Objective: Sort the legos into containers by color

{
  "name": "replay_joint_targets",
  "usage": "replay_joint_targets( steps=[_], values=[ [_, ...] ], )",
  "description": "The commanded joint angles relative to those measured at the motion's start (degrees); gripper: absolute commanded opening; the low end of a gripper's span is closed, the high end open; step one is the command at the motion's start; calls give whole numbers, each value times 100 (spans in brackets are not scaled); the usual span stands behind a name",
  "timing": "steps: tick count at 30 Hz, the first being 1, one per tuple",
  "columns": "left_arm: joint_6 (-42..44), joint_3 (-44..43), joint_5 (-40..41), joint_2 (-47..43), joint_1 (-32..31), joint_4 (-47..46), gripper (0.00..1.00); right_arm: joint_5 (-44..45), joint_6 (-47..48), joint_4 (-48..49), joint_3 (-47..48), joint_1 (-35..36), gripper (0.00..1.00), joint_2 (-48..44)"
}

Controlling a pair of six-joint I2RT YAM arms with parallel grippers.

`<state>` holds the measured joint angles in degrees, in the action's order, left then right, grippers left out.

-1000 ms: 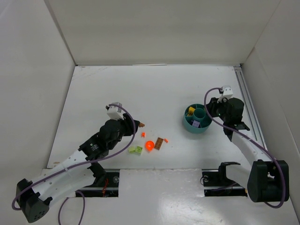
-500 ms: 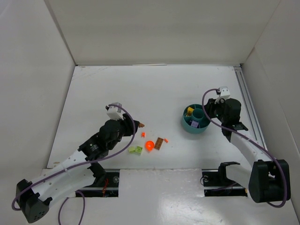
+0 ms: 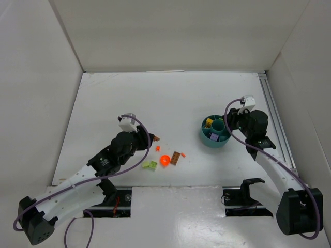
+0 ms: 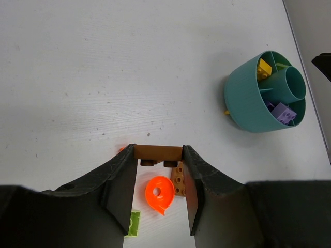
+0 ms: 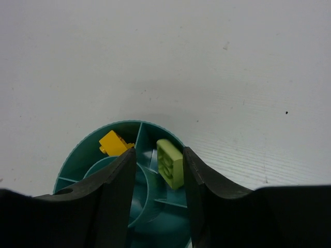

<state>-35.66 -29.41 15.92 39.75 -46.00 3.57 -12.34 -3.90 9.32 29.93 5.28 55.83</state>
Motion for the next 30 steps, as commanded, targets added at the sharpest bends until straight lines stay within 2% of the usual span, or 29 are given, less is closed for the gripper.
replay_joint_targets(
  steps=[1, 7, 16, 20, 23, 24, 26, 30],
  values=[
    [112, -258, -37, 68, -6, -217, 10, 109, -58, 26, 127, 105, 47, -20],
    [190, -311, -142, 68, -6, -278, 10, 162, -58, -27, 180, 158, 47, 121],
    [578, -847, -808, 673, -6, -769, 10, 364, -5, -527, 347, 210, 48, -458],
    [937, -1338, -1170, 1411, -206, -1182, 10, 828, -5, -1326, 627, 0, 59, -863],
    [1271, -2040, -1170, 2333, -462, -1254, 10, 1277, 47, -2231, 846, -246, 76, -1248],
    [1350, -2243, -1170, 2588, -611, -1254, 10, 1591, 47, -2459, 900, -299, 87, -1355],
    [1561, -2873, -1170, 3333, -726, -1254, 9, 1909, 108, -3031, 987, -370, 100, -1670],
    [1895, -3974, -1083, 4434, -981, -1071, 8, 2735, 109, -3796, 1138, -422, 100, -2146]
  ],
)
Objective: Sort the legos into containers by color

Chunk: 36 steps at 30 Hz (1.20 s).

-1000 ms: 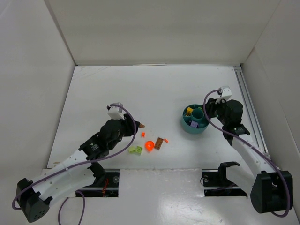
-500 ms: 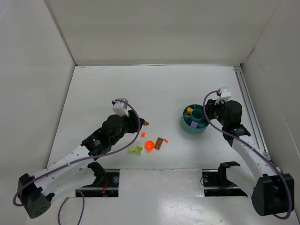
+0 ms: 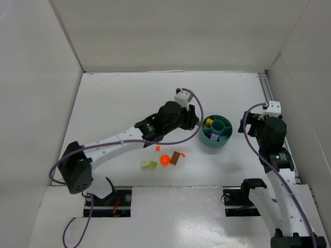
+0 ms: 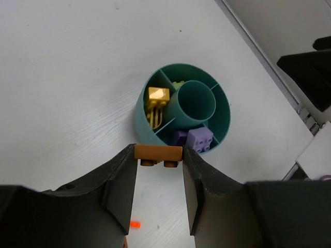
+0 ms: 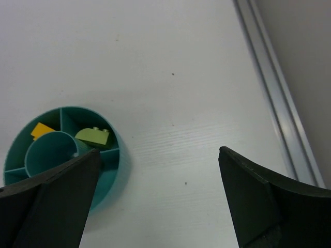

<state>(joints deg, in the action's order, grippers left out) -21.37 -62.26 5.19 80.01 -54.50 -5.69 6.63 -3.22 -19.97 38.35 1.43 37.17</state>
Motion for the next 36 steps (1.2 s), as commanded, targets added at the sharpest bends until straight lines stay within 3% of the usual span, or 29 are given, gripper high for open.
replay_joint_targets(
  steps=[1, 6, 10, 30, 36],
  values=[
    [467, -900, -9, 602, -183, -90, 8, 1144, 41, -999, 348, -38, 100, -359],
    [669, -2366, 113, 1736, -395, 437, 8, 1533, 41, -1633, 349, -38, 100, -720],
    [730, -2861, 166, 2351, -587, 578, 6, 1412, 41, -1686, 349, -38, 100, -878],
    [660, -3178, 869, 3100, -852, 683, 14, 980, 314, -1572, 402, -38, 100, -931],
    [660, -3231, 931, 3214, -852, 745, 32, 928, 314, -1572, 402, -38, 100, -983]
  ],
)
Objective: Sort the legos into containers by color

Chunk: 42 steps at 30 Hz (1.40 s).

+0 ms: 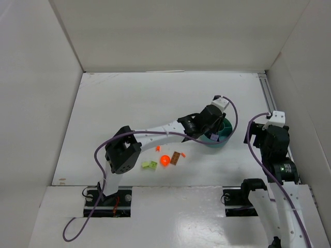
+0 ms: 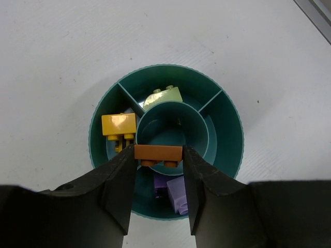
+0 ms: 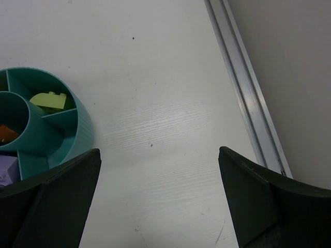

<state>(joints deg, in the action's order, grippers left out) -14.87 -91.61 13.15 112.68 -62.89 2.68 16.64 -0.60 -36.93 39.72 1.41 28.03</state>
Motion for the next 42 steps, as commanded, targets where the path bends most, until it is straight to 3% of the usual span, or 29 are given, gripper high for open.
replay_joint_targets(
  steps=[1, 4, 6, 7, 8, 13, 15, 17, 21, 29, 37, 42],
  values=[
    [11, -348, 136, -54, -12, -92, 36, -74, 51, 124, 264, -36, 100, -122],
    [11, -348, 74, -54, -12, -30, 39, -74, 51, 124, 264, -36, 100, -122],
    [11, -348, 74, -123, -12, -30, 47, -74, 51, 124, 264, -36, 100, -175],
    [11, -348, 74, -185, -12, -30, 57, -74, 51, 124, 264, -36, 100, -175],
    [11, -348, 74, -185, -12, -30, 57, -74, 51, 124, 264, -36, 100, -175],
    [64, -235, -40, -387, -12, -30, 77, -74, 104, 124, 264, -36, 100, -175],
    [64, -173, -40, -545, -12, -30, 77, -126, 104, 124, 264, -36, 100, -175],
    [3, 29, 29, -852, -12, -30, 81, -266, 244, 177, 264, -36, 100, -228],
    [-252, 941, 372, -1792, -12, -83, 100, -1028, 710, 597, 141, -36, 100, -228],
    [-1500, 3304, 583, -3656, 603, 471, 100, -2402, 1334, 1056, 79, -36, 100, 202],
    [-2143, 4257, 786, -4912, 779, 760, 100, -2763, 1502, 1258, 412, 271, 100, 1325],
    [-2266, 4380, 663, -5063, 1164, 980, 100, -2150, 1247, 1495, 607, 974, 100, 2004]
  ],
)
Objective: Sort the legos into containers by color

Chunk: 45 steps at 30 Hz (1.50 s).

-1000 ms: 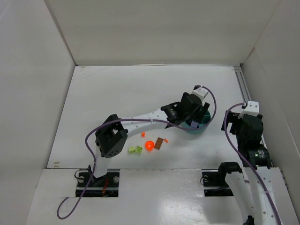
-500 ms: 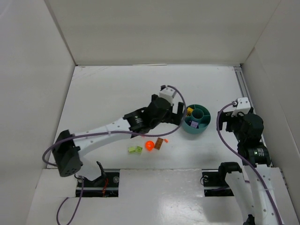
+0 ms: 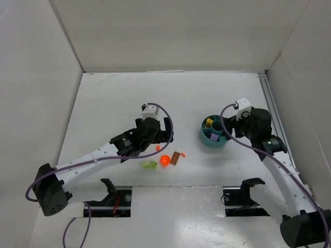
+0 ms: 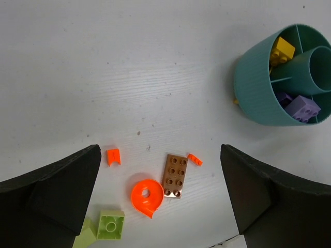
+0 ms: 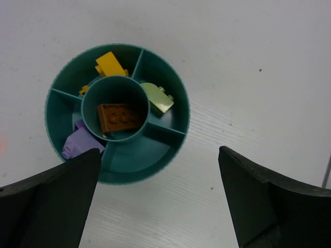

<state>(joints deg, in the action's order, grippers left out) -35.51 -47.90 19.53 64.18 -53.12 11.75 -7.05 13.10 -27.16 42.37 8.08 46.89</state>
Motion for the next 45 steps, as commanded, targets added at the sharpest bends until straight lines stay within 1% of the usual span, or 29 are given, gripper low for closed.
replay_joint_targets(
  steps=[1, 3, 8, 17, 24, 28, 31, 45],
  values=[
    [-202, 9, 25, -213, 301, 143, 100, 326, -185, 518, 420, 526, 100, 240],
    [-202, 9, -28, -213, 355, 204, 100, 633, -273, 571, 561, 677, 100, 364],
    [-150, 9, -81, -213, 557, 205, 100, 950, -457, 571, 755, 958, 100, 619],
    [-88, -97, -186, -160, 689, 205, 100, 952, -458, 624, 807, 959, 100, 900],
    [-141, -97, -134, -160, 689, 258, 100, 951, -458, 677, 808, 959, 100, 900],
    [-89, -97, -81, -160, 689, 258, 100, 1345, -458, 449, 861, 959, 100, 848],
    [-88, -158, -81, -160, 689, 319, 100, 1460, -511, 395, 913, 898, 100, 795],
    [-26, -211, -81, -213, 689, 478, 100, 1461, -563, 343, 913, 845, 100, 742]
  ],
)
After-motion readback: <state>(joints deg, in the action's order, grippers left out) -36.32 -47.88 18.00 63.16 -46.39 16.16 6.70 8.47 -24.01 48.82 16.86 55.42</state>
